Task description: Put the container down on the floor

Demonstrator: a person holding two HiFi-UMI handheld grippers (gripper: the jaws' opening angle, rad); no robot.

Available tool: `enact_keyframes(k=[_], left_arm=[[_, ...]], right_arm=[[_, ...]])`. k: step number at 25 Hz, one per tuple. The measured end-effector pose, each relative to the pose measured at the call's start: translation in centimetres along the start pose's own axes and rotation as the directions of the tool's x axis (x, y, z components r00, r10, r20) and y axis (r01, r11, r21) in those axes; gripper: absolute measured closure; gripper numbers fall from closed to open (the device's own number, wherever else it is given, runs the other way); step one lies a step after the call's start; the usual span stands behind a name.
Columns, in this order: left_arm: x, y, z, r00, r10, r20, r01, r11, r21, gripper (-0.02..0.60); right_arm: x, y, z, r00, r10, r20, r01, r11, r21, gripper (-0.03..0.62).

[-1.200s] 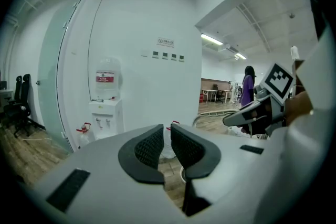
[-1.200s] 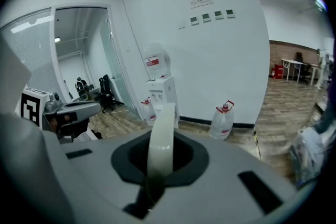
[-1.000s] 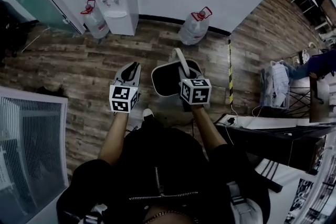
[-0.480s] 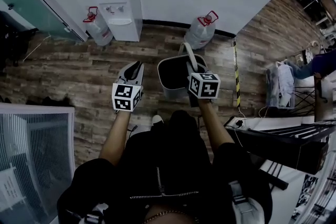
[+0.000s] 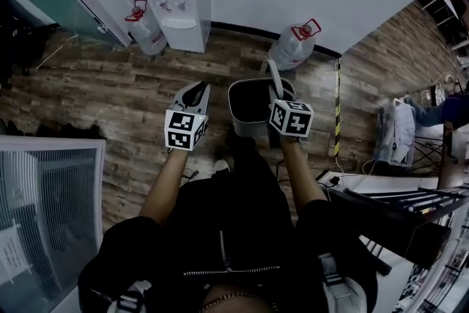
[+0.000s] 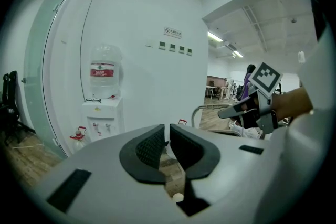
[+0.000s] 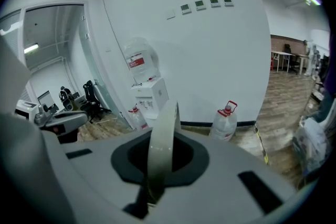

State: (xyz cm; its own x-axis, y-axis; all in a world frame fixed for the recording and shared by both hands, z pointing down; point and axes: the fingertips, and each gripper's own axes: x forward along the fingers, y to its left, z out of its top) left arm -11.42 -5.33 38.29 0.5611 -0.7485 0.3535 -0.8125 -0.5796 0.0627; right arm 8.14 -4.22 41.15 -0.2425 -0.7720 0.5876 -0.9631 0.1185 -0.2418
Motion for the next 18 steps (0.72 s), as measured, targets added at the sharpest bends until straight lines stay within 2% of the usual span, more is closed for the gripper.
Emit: enact_keyframes(k=[11, 18], left_arm=[[7.7, 4.0, 3.4, 0.999, 0.027, 0.017, -0.027, 1.000, -0.006, 0.566], [13.7, 6.7, 5.1, 0.997, 0.076, -0.029, -0.076, 0.997, -0.006, 0.566]], right_arm=[[8.7, -1.2, 3.6, 0.998, 0.058, -0.035, -0.058, 0.998, 0.016, 0.579], [14.9, -3.0, 5.4, 0.983, 0.119, -0.141, -0.115, 0.993, 0.031, 0.579]])
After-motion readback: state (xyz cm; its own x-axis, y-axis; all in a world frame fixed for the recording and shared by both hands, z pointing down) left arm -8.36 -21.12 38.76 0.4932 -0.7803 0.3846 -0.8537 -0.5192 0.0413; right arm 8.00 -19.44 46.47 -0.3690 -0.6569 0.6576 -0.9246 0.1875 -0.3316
